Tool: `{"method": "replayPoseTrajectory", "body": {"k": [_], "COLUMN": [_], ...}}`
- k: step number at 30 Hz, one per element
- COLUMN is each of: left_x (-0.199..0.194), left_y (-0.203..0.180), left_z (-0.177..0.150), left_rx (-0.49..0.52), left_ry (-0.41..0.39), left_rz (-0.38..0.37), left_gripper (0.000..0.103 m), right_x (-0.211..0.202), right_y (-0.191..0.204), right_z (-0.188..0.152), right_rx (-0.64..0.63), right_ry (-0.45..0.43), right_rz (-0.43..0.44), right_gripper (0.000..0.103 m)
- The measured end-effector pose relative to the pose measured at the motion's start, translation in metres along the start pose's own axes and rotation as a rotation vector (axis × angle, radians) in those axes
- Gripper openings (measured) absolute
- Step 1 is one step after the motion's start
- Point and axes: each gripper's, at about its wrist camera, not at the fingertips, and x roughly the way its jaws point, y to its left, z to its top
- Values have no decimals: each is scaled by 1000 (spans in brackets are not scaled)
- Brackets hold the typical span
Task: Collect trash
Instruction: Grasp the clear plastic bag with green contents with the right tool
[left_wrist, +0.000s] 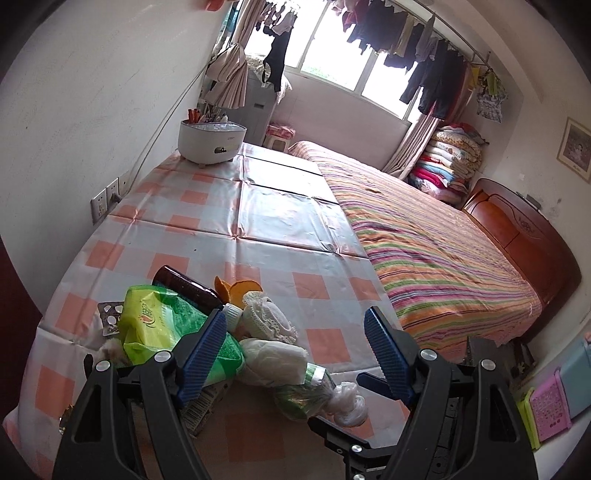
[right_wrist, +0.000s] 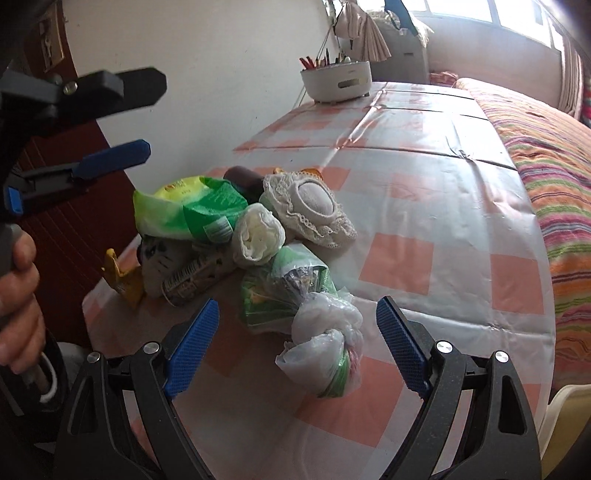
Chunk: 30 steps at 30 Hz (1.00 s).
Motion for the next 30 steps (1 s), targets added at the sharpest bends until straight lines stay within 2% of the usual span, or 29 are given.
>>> {"method": "replayPoseTrajectory", "body": {"k": [1, 4, 10, 15, 19, 24, 28, 29, 30], "left_x": [1, 1, 4, 10, 15, 24, 36, 40, 43], "left_y": [3, 8, 16, 19, 12, -4, -22, -27, -31], "left_z": [0, 0, -2, -4, -7, -15, -28, -32, -36], "left_rx": [-5, -13, -26, -41, -9, 81, 193, 223, 248], "left_ry": [4, 11, 28, 56, 81, 123, 199, 224, 239], "left_rz": [1, 7, 25, 29, 31, 42, 14, 3, -4], "left_gripper": [75, 75, 75, 75, 75, 75, 75, 75, 75], "right_x": [4, 15, 9, -3, -18, -44, -64, -68, -72], "right_y": [1, 4, 3, -3, -15, -37, -55, -58, -61], "right_z": [1, 3, -1, -6, -11, -14, -16, -16, -16], "right_rx": [-6, -17, -15, 0, 35, 107, 166, 180, 191], "right_ry": [8, 38, 33, 20, -2, -75, -137, -153, -168], "right_rz": [-4, 8, 31, 19, 1, -30, -40, -40, -39], "right_gripper": [83, 66, 51, 47, 46, 45, 45, 36, 36]}}
